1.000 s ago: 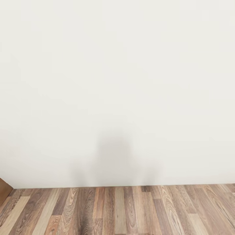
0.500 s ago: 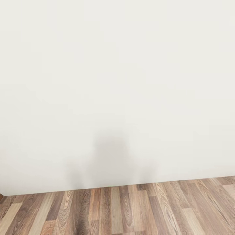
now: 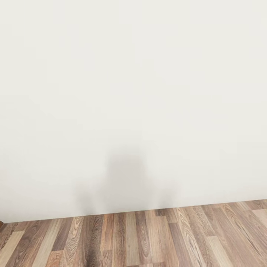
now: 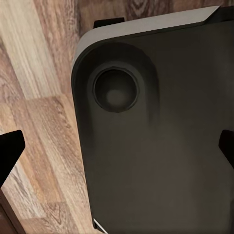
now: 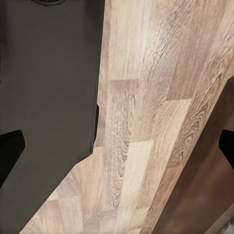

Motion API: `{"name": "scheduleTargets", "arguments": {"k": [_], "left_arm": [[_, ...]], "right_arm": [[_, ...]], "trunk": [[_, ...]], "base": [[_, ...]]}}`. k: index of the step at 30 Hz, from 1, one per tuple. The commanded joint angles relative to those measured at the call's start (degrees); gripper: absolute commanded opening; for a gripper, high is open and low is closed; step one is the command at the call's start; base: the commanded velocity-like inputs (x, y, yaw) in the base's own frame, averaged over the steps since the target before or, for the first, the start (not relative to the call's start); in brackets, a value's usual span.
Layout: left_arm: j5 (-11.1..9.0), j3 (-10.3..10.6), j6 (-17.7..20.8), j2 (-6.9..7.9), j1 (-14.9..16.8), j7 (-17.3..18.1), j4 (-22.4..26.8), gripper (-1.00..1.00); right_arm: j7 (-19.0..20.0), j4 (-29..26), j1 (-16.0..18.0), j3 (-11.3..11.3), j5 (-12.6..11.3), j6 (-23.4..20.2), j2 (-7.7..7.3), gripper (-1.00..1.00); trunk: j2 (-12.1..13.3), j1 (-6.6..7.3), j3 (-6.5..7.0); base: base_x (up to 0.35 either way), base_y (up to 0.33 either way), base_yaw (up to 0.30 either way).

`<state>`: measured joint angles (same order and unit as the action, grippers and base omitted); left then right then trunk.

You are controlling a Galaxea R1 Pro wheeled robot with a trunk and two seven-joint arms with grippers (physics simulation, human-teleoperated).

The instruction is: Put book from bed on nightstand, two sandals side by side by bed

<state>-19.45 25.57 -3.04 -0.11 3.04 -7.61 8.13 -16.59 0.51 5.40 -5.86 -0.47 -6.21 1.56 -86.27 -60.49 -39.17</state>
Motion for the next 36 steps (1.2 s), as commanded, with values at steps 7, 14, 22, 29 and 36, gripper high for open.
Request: {"name": "scheduleTargets", "arguments": {"k": [7, 14, 22, 29, 36], "left_arm": [[-0.50, 0.51, -0.21, 0.02, 0.03, -0.24, -0.04, 1.00], [-0.50, 0.51, -0.21, 0.02, 0.03, -0.22, -0.04, 1.00], [-0.50, 0.52, -0.21, 0.02, 0.03, -0.24, -0.04, 1.00], [-0.50, 0.53, -0.21, 0.02, 0.03, -0.22, -0.04, 1.00], [-0.50, 0.53, -0.21, 0.02, 0.03, -0.22, -0.04, 1.00]], "right_arm": [[-0.19, -0.01, 0.05, -0.47, -0.01, -0.29, 0.04, 1.00], [-0.19, 0.11, 0.05, -0.48, 0.19, -0.29, 0.14, 1.00], [-0.19, 0.12, 0.05, -0.47, 0.21, -0.29, 0.08, 1.00], [-0.19, 0.13, 0.05, -0.47, 0.21, -0.29, 0.04, 1.00], [-0.19, 0.15, 0.05, -0.47, 0.21, -0.29, 0.03, 1.00]], "trunk": [[-0.02, 0.01, -0.04], [-0.02, 0.01, -0.04], [-0.02, 0.01, -0.04], [-0.02, 0.01, -0.04], [-0.02, 0.01, -0.04]], "base": [[0.000, 0.000, -0.004], [0.000, 0.000, -0.001], [0.000, 0.000, -0.004], [0.000, 0.000, -0.061], [0.000, 0.000, -0.108]]}}
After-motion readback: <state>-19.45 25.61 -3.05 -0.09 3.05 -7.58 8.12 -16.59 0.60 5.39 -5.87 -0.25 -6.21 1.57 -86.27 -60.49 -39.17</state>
